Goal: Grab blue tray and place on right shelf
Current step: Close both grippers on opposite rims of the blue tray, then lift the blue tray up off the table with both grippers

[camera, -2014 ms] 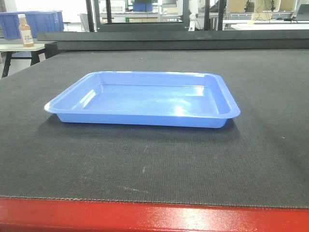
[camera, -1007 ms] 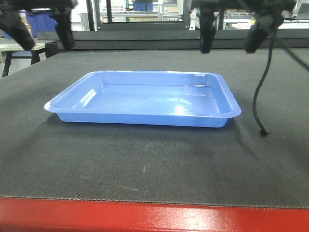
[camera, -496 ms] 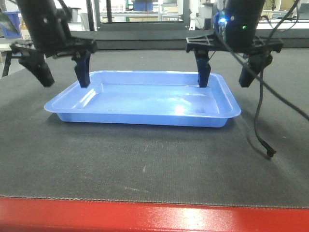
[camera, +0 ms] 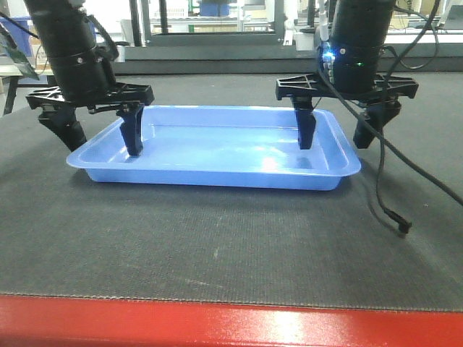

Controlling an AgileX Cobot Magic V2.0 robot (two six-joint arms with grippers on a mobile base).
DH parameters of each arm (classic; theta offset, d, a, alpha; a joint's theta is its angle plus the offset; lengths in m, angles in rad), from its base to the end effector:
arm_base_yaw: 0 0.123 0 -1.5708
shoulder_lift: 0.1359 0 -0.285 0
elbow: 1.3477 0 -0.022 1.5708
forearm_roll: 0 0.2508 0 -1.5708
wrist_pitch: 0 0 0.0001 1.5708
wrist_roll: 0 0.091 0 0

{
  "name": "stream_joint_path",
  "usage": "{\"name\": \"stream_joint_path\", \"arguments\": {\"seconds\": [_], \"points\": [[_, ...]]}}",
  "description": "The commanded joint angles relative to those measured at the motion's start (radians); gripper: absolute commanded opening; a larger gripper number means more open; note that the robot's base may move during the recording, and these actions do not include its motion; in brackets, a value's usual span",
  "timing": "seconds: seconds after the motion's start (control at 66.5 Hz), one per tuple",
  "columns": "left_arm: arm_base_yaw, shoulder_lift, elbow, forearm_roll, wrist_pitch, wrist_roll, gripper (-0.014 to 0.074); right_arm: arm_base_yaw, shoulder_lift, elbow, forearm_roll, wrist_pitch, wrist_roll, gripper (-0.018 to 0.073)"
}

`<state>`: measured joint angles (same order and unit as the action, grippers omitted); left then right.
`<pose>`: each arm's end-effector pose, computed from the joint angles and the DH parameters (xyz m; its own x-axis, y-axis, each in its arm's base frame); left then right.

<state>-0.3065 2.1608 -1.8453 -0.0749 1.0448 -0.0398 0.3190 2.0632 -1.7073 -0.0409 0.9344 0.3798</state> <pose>0.4416 -0.1460 0.2140 -0.9331 0.2143 -0.2888 0.2478 0.9651 -0.0845 0.4261 0.1376 0.2233 -0.9357 0.0573 -0.3480 0.0250 0.9950 0.0965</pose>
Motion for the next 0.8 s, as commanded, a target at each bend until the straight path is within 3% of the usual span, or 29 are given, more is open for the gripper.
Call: {"name": "stream_joint_path", "arguments": {"seconds": [0.0, 0.105, 0.255, 0.316, 0.616, 0.781], "points": [[-0.003, -0.065, -0.033, -0.016, -0.028, -0.008, 0.0407, -0.007, -0.057, -0.035, -0.011, -0.020, 0.002, 0.0377], [-0.003, -0.065, -0.033, -0.016, -0.028, -0.008, 0.0273, -0.007, -0.045, -0.035, -0.008, 0.005, 0.002, 0.0223], [-0.003, -0.065, -0.033, -0.016, -0.028, -0.008, 0.0012, -0.007, -0.020, -0.035, -0.007, 0.053, 0.002, 0.0062], [-0.003, -0.065, -0.033, -0.016, -0.026, -0.008, -0.0062, -0.007, -0.017, -0.035, -0.007, 0.060, 0.002, 0.0055], [-0.005, -0.109, -0.122, -0.016, 0.128, -0.008, -0.0041, -0.007, -0.114, -0.043, -0.007, 0.069, 0.002, 0.0056], [-0.005, -0.211, -0.134, -0.011, 0.154, -0.008, -0.0041, -0.007, -0.232, -0.039, -0.008, 0.081, 0.002, 0.0056]]}}
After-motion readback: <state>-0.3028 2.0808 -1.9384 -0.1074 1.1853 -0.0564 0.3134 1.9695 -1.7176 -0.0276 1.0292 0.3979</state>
